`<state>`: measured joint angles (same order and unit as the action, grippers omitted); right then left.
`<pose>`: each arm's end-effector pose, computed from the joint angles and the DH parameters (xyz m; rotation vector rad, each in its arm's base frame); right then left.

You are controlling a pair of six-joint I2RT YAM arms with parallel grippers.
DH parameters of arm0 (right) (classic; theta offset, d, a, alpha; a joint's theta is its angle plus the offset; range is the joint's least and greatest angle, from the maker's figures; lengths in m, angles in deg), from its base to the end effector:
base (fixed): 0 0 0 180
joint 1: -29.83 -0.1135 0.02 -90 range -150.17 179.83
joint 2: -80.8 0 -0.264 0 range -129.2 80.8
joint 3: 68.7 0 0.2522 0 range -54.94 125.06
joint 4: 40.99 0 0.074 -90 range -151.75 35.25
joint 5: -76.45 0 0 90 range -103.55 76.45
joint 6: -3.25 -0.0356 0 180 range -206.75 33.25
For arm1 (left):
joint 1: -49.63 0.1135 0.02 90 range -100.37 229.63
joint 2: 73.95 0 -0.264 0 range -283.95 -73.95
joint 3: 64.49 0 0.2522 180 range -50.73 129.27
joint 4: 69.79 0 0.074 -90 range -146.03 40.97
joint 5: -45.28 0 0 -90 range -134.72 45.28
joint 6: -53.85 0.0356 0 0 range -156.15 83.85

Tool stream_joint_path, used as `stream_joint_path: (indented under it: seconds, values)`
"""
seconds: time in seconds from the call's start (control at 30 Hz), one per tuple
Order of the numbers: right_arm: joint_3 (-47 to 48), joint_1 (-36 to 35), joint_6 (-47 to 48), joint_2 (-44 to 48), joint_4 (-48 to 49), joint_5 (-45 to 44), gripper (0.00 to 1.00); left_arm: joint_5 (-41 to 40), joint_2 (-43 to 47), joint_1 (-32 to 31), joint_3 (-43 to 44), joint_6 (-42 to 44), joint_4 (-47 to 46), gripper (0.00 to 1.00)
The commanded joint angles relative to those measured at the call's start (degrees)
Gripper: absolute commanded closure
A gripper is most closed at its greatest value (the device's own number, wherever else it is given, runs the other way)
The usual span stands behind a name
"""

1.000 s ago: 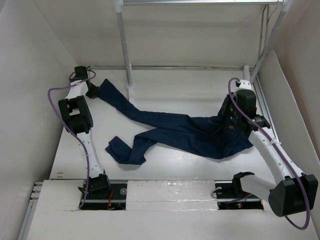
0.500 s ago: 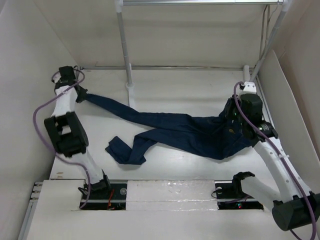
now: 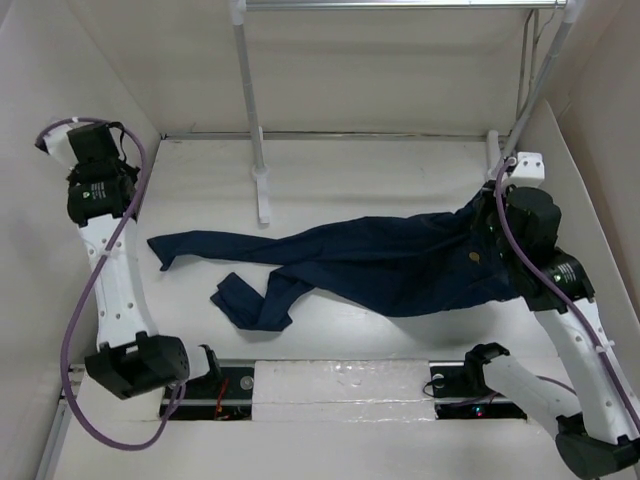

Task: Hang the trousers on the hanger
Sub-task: Flatten out the trousers at the center of the board.

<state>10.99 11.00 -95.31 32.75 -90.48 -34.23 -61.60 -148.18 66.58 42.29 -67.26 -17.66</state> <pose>0.1558 0.0399 0.4093 0.0791 1.8600 -0.0088 0.2482 0.0865 0.4670 -0.9496 1.6443 0.1138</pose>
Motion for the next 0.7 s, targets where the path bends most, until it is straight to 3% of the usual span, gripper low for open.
stream_joint_path:
  seconds: [0.0, 0.17, 0.27, 0.3, 0.33, 0.4, 0.67]
  values:
    - [-1.23, 1.42, 2.32, -2.56, 3.99, -3.40, 1.00, 0.60, -5.29, -0.08, -7.92, 3.60, 1.72, 1.00]
    - [-2.48, 7.39, 1.53, -9.42, 8.74, 3.53, 1.00, 8.97, -15.14, 0.45, -14.67, 2.48, -1.54, 0.97]
    - [-2.47, 9.78, 0.74, -11.19, 10.41, 9.25, 1.00, 15.28, -13.14, 2.99, -24.60, -2.62, -7.59, 0.70]
    - [-2.91, 9.78, 0.82, -10.75, 10.76, 9.52, 1.00, 21.22, -12.00, 6.31, -27.59, -3.85, -9.96, 0.55]
    - [-3.52, 9.78, 0.82, -10.49, 11.63, 9.87, 1.00, 23.89, -10.68, 8.25, -30.49, -4.91, -14.33, 0.52]
    - [-5.19, 10.30, 0.91, -9.87, 11.64, 10.23, 1.00, 29.25, -10.75, 12.29, -35.26, -7.02, -16.04, 0.50]
    - [-9.77, 10.83, 1.61, -7.93, 13.22, 15.58, 1.00, 31.55, -8.21, 12.84, -42.38, -8.43, -24.82, 0.40]
